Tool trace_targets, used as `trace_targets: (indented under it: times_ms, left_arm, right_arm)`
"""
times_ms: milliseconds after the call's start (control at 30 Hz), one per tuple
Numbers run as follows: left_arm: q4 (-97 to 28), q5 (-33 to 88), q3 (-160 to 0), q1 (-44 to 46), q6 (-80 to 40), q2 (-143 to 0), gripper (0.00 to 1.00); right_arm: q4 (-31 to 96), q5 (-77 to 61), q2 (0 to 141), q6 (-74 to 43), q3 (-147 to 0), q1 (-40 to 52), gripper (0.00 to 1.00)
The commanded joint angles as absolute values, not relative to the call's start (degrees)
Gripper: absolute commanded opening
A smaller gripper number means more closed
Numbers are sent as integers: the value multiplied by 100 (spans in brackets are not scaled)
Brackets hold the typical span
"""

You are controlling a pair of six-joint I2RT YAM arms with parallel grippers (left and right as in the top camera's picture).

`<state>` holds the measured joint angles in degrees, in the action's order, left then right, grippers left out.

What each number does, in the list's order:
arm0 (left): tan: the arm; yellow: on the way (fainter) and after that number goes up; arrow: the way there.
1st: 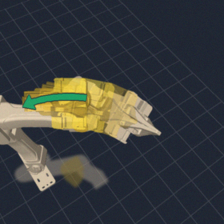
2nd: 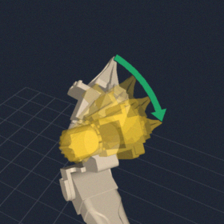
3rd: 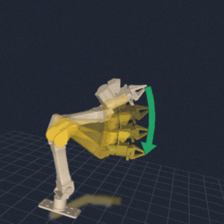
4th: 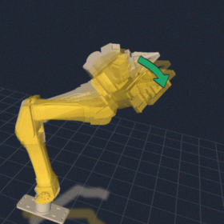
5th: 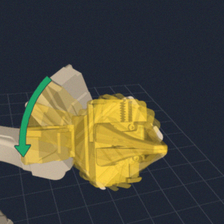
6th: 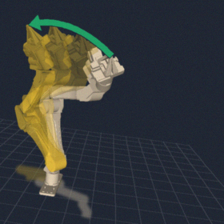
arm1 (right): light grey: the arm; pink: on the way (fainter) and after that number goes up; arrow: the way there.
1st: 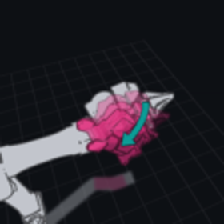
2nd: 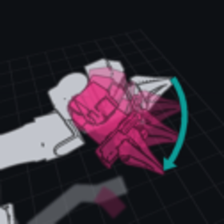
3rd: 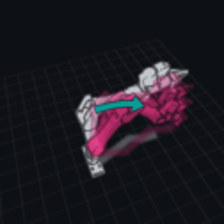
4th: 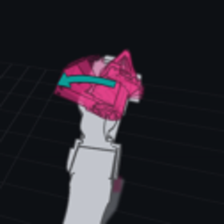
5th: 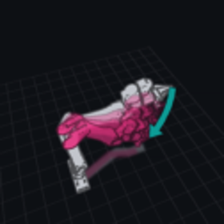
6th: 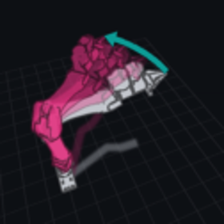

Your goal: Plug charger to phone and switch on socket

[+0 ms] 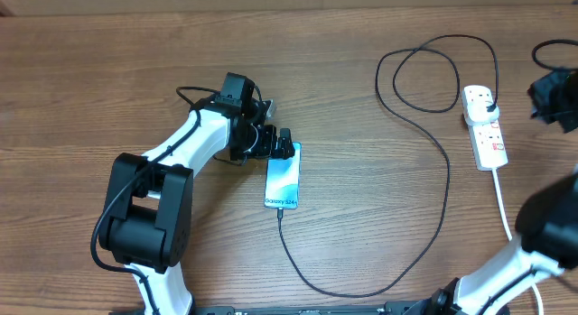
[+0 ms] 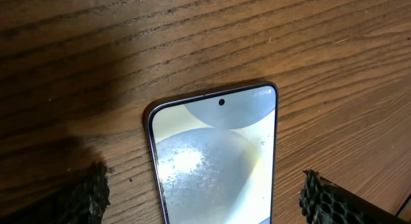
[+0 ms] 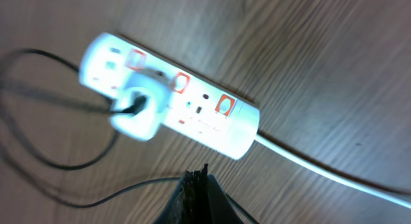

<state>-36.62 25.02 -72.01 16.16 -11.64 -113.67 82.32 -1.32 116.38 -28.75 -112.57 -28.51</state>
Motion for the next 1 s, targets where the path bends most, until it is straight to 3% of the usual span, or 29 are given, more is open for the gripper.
trace_targets:
  times_ms: [0, 967]
  left_arm:
    - [-3767, 1610, -6764, 1557, -1094, -12064, 100]
    - [-3767, 1614, -6764, 1557, -1098, -12064, 100]
  right_arm:
    - [8132, -633, 11926, -2641, -11312, -2939, 4]
    - [7590, -694, 12359, -2392, -11093, -2926, 4]
